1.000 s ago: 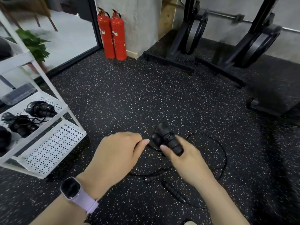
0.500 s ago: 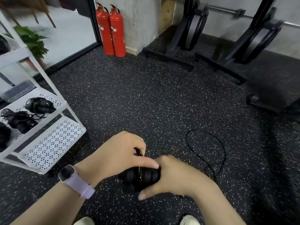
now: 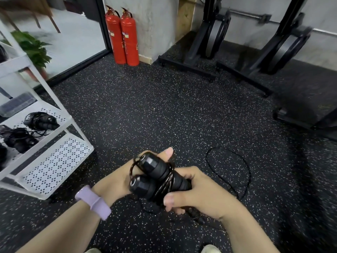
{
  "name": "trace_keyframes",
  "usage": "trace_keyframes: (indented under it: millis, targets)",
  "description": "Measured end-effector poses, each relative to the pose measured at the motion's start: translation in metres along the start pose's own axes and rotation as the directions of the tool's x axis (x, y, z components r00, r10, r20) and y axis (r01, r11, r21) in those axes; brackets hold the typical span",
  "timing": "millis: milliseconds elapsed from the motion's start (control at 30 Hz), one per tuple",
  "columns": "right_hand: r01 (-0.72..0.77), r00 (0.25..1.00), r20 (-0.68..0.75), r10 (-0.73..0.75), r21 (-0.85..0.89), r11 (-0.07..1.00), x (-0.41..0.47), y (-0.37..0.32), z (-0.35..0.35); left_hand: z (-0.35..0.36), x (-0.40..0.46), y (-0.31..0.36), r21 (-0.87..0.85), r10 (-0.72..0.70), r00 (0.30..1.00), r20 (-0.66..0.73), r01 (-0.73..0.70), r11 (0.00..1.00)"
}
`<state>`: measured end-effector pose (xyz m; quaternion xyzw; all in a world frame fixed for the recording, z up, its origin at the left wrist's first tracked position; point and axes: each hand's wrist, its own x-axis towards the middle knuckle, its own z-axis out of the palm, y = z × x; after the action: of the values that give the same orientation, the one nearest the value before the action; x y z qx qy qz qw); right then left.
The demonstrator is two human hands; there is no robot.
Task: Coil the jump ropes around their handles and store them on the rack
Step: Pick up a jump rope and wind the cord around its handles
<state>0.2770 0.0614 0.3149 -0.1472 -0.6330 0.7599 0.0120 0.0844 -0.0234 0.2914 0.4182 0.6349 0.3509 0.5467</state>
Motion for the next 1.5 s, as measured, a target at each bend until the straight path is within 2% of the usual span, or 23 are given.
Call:
trace_keyframes:
  millis: [33,100,267,467,533,567,667,733,800,833,900,967,1033,1100,1200,1233,1300,1367,1433,1500]
  targets:
    - [0.023,0.999,-0.034,-0.023,0.020,1.000,0.000,0.001,-0.001,0.000,-0.001,-0.001,0.067,-0.037,0.994,-0.100,0.043,0.997]
    - [0.063,0.989,-0.133,-0.058,0.037,0.997,0.000,0.002,-0.006,0.003,-0.002,0.002,0.231,0.017,0.977,-0.212,0.033,0.972]
    - [0.013,0.892,-0.451,0.014,0.058,0.998,0.005,0.000,-0.018,0.008,-0.004,0.009,0.411,0.129,0.968,-0.215,-0.030,0.911]
    - [0.046,0.842,-0.524,0.132,0.313,0.949,0.010,0.005,-0.018,0.014,-0.011,0.010,0.647,0.174,0.960,-0.218,0.009,0.763]
    - [0.060,0.824,-0.546,0.147,0.343,0.938,0.012,0.007,-0.020,0.013,-0.014,0.012,0.697,0.177,0.959,-0.221,0.029,0.717]
    - [0.054,0.805,-0.577,0.142,0.309,0.950,0.012,0.008,-0.022,0.013,-0.016,0.013,0.708,0.178,0.956,-0.232,0.040,0.705]
    - [-0.056,0.689,-0.720,0.083,0.061,0.997,0.012,0.013,-0.028,0.012,-0.020,0.018,0.752,0.206,0.935,-0.287,0.087,0.653]
    - [-0.134,0.630,-0.775,0.047,-0.049,0.990,0.012,0.016,-0.029,0.012,-0.021,0.018,0.815,0.281,0.908,-0.310,0.102,0.571]
    - [-0.234,0.610,-0.792,-0.032,-0.218,0.947,0.012,0.020,-0.028,0.013,-0.022,0.019,0.875,0.371,0.881,-0.293,0.091,0.476]
    - [-0.285,0.619,-0.780,-0.094,-0.334,0.899,0.012,0.021,-0.028,0.013,-0.021,0.020,0.898,0.421,0.865,-0.272,0.071,0.434]
    - [-0.341,0.683,-0.713,-0.158,-0.502,0.795,0.011,0.024,-0.027,0.012,-0.022,0.021,0.933,0.512,0.834,-0.206,0.009,0.360]
    - [-0.353,0.776,-0.618,-0.129,-0.595,0.722,0.010,0.024,-0.023,0.010,-0.021,0.023,0.954,0.581,0.802,-0.140,-0.047,0.296]
    - [-0.356,0.827,-0.553,-0.104,-0.657,0.664,0.011,0.021,-0.015,0.005,-0.019,0.023,0.957,0.615,0.787,-0.050,-0.139,0.256]
    - [-0.355,0.840,-0.528,-0.124,-0.708,0.610,0.013,0.018,-0.008,0.004,-0.018,0.025,0.935,0.608,0.794,0.026,-0.234,0.266]
    - [-0.366,0.857,-0.499,-0.125,-0.762,0.534,0.013,0.015,0.001,0.005,-0.019,0.026,0.903,0.573,0.817,0.057,-0.287,0.320]
    - [-0.364,0.865,-0.487,-0.122,-0.777,0.514,0.012,0.014,0.002,0.003,-0.020,0.025,0.882,0.544,0.839,0.028,-0.277,0.382]
    - [-0.330,0.887,-0.446,-0.119,-0.793,0.513,0.010,0.012,0.005,-0.004,-0.023,0.025,0.787,0.430,0.897,-0.106,-0.189,0.588]
    - [-0.264,0.904,-0.412,-0.113,-0.746,0.611,0.009,0.012,0.004,-0.014,-0.023,0.023,0.624,0.298,0.936,-0.188,-0.120,0.772]
    - [-0.176,0.919,-0.385,-0.083,-0.590,0.788,0.009,0.011,0.002,-0.017,-0.023,0.023,0.507,0.251,0.950,-0.187,-0.125,0.853]
    - [-0.100,0.933,-0.358,-0.036,-0.356,0.929,0.010,0.009,0.002,-0.013,-0.023,0.023,0.408,0.208,0.970,-0.122,-0.142,0.902]
